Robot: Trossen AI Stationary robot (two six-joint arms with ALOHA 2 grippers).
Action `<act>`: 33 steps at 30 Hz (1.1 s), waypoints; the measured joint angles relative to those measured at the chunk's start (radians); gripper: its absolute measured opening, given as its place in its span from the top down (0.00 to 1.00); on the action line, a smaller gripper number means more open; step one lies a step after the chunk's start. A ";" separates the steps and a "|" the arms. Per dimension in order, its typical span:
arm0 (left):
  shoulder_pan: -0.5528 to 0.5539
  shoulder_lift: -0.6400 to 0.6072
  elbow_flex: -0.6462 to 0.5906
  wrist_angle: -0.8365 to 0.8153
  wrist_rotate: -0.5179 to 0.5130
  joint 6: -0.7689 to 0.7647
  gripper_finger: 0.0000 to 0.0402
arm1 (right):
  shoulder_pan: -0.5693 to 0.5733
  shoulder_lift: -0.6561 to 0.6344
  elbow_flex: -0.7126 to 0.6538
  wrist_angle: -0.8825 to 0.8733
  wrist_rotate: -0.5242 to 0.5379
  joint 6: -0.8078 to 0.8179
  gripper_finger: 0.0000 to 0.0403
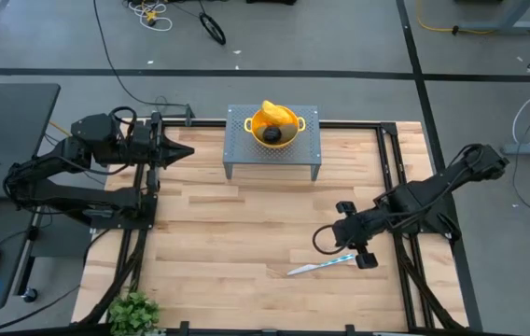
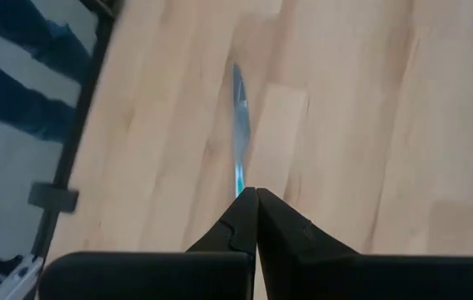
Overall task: Pick & Place Fruit
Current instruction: Put the blue patterned knife on the shelf to the right of the yellow strainer bowl
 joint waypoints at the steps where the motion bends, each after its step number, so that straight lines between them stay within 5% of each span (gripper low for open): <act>1: 0.000 0.000 0.000 0.000 0.000 0.000 1.00 | 0.001 0.000 -0.020 -0.001 -0.010 0.015 0.98; 16: 0.000 0.000 0.000 0.000 -0.004 0.000 1.00 | 0.090 0.000 -0.297 0.067 -0.014 0.116 0.98; 33: 0.000 0.000 0.000 -0.003 -0.053 0.008 0.99 | 0.103 0.000 -0.388 0.217 -0.020 0.142 0.96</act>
